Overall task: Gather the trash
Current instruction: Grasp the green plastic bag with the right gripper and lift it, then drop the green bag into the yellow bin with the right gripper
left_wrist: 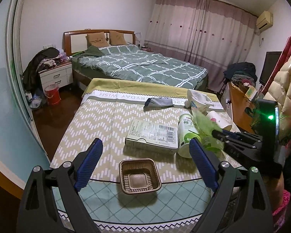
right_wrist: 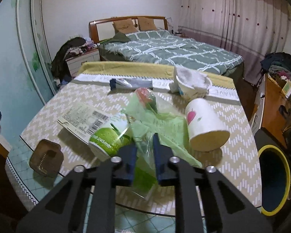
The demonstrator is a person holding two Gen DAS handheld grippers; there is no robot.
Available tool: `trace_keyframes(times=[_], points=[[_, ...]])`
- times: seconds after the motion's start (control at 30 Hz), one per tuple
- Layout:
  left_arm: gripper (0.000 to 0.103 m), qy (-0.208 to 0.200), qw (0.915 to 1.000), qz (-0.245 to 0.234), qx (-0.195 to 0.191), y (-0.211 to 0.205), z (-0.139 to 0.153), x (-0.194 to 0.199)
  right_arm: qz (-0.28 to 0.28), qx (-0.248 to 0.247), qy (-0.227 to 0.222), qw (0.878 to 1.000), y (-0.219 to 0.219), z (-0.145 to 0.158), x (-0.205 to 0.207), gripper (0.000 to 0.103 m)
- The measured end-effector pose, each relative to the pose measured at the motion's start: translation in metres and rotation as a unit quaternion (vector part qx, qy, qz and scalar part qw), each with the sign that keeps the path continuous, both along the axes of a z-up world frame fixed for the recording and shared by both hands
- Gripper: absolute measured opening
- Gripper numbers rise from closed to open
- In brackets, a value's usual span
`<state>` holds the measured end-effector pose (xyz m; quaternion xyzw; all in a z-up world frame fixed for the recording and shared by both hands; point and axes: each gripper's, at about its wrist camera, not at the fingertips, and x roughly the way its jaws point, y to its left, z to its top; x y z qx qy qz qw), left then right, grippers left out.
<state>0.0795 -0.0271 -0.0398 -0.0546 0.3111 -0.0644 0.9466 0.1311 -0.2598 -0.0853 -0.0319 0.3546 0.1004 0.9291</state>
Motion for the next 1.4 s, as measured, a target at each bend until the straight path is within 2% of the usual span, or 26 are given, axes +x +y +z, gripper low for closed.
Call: trace_keyframes(times=[0.2, 0.53, 0.8, 1.03, 1.23, 1.4], points=[[0.089, -0.003, 1.0, -0.001, 0.0, 0.001, -0.001, -0.001, 0.013, 0.039, -0.036, 0.999, -0.004, 0.025, -0.015, 0.004], [0.089, -0.003, 0.9998, -0.017, 0.002, -0.008, -0.005, -0.005, 0.007, 0.095, -0.087, 0.992, -0.03, 0.067, -0.045, 0.003], [0.09, 0.021, 0.9953, -0.094, 0.008, -0.06, -0.022, -0.012, -0.088, 0.101, -0.11, 0.985, -0.094, 0.071, -0.066, 0.003], [0.091, 0.055, 0.9861, -0.157, 0.008, -0.124, -0.044, -0.024, -0.195, 0.086, -0.139, 0.967, -0.165, 0.072, -0.086, 0.003], [0.093, 0.086, 0.9819, -0.168, 0.013, -0.17, -0.059, -0.027, -0.277, 0.073, -0.146, 0.947, -0.222, 0.061, -0.094, 0.003], [0.093, 0.11, 0.9814, -0.154, 0.033, -0.186, -0.069, -0.023, -0.318, 0.069, -0.136, 0.936, -0.258, 0.044, -0.092, 0.003]])
